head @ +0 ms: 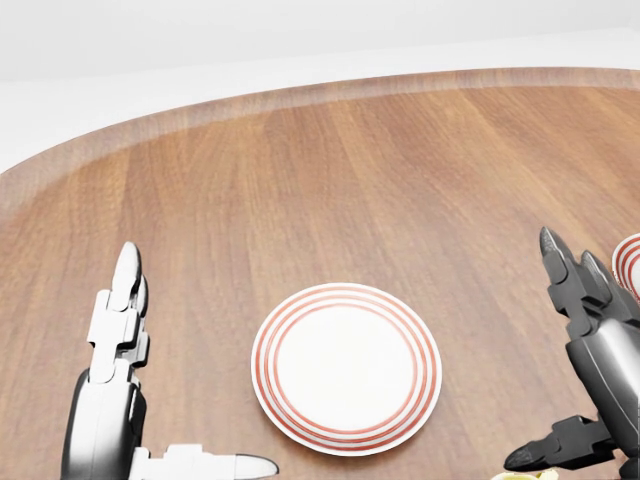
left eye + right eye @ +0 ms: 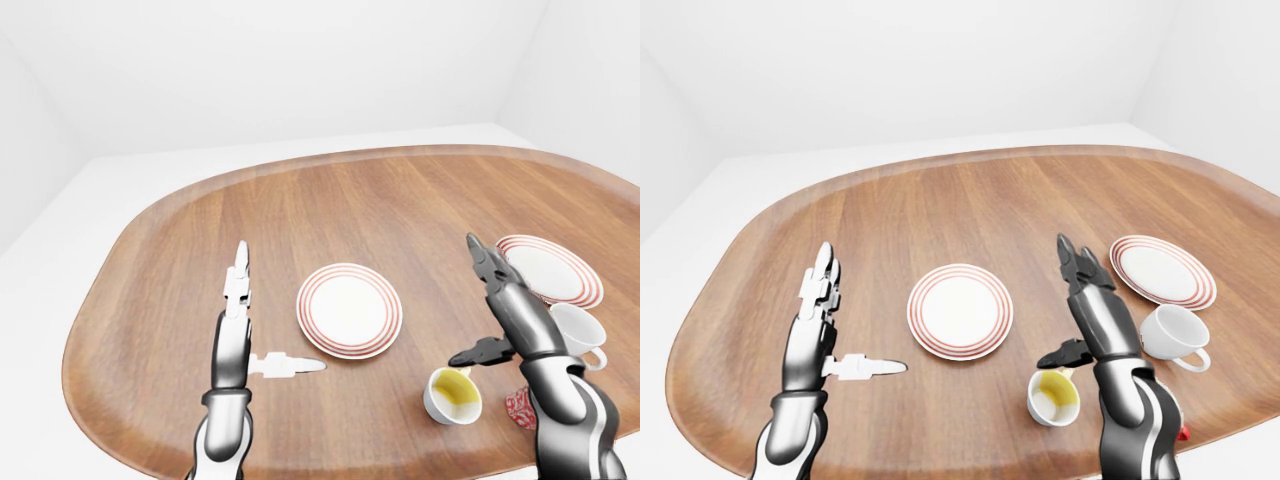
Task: Put the red mug on the left plate.
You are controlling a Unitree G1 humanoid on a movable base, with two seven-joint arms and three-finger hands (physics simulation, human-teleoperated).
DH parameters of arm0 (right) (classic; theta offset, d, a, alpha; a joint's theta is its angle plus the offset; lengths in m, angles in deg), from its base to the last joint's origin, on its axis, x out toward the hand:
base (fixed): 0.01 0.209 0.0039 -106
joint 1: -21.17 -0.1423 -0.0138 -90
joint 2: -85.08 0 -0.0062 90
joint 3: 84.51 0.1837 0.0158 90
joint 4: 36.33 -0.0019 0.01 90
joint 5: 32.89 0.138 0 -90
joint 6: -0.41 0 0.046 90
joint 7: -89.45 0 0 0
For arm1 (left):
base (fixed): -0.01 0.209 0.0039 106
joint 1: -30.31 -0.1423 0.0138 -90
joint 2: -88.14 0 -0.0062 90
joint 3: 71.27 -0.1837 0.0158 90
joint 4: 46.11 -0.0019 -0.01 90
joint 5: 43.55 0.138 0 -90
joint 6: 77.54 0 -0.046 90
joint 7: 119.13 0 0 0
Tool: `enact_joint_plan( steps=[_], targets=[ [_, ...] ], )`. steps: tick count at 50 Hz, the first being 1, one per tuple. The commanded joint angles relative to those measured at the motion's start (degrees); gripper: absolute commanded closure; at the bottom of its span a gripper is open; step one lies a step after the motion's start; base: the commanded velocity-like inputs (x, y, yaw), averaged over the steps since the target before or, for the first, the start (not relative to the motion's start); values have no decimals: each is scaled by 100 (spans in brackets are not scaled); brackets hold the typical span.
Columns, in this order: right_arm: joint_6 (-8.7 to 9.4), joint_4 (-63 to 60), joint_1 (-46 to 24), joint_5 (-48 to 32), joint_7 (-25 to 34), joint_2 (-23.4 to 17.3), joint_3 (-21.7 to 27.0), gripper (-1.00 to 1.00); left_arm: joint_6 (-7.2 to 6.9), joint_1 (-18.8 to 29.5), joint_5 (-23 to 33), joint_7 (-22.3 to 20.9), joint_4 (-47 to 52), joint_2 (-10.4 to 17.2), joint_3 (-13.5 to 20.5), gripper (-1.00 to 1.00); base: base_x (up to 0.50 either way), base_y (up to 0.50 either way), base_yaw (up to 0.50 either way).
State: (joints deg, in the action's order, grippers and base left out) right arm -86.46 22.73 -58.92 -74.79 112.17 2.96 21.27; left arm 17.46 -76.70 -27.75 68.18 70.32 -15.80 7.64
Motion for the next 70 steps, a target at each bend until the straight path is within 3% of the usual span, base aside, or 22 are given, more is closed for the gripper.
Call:
enact_joint_plan(
  steps=[1,6,12,22,23,28,46,47,51,67,68,70],
  targets=[
    [-814,11,-125,-685,1538,-538,1316,-100,0,56,22,-6,-69,-20,9,-100,0,0,0],
    [-814,298,-349,-319,1728,-1007,2153,-100,0,165,51,-19,-174,-41,2,-100,0,0,0],
    [-814,819,-320,-397,1728,-1170,2443,-100,0,181,41,-36,-187,-48,21,-100,0,0,0],
    [-814,988,-257,-421,1728,-1108,2548,-100,0,170,42,-39,-183,-49,27,-100,0,0,0],
    [-814,1263,442,-728,1728,-1034,2956,-100,-5,132,72,-42,-100,-52,-5,-100,0,0,0],
    [-814,1575,411,-744,1728,-986,3452,-100,-25,221,52,-41,-200,-58,10,-100,0,0,0],
    [-814,1584,374,-756,1728,-955,3505,-100,-25,222,54,-44,-202,-62,12,-100,0,0,0],
    [-814,1796,780,-480,1728,-855,3807,-100,-92,205,130,-49,-116,-71,-59,-100,0,0,0],
    [-814,1848,762,-435,1728,-791,3942,-100,-121,239,154,-29,-142,-70,-92,-100,0,0,0],
    [-814,2210,165,-877,1728,-1193,3399,-100,-215,306,182,-4,-130,-65,-133,-100,0,0,0],
    [-814,2337,113,-1422,1400,-1228,3323,-100,-218,312,184,-6,-138,-63,-132,-100,0,0,0],
    [-814,2345,142,-1428,1344,-1262,3268,-100,-218,312,184,-6,-138,-63,-131,-100,0,0,0]
  ],
)
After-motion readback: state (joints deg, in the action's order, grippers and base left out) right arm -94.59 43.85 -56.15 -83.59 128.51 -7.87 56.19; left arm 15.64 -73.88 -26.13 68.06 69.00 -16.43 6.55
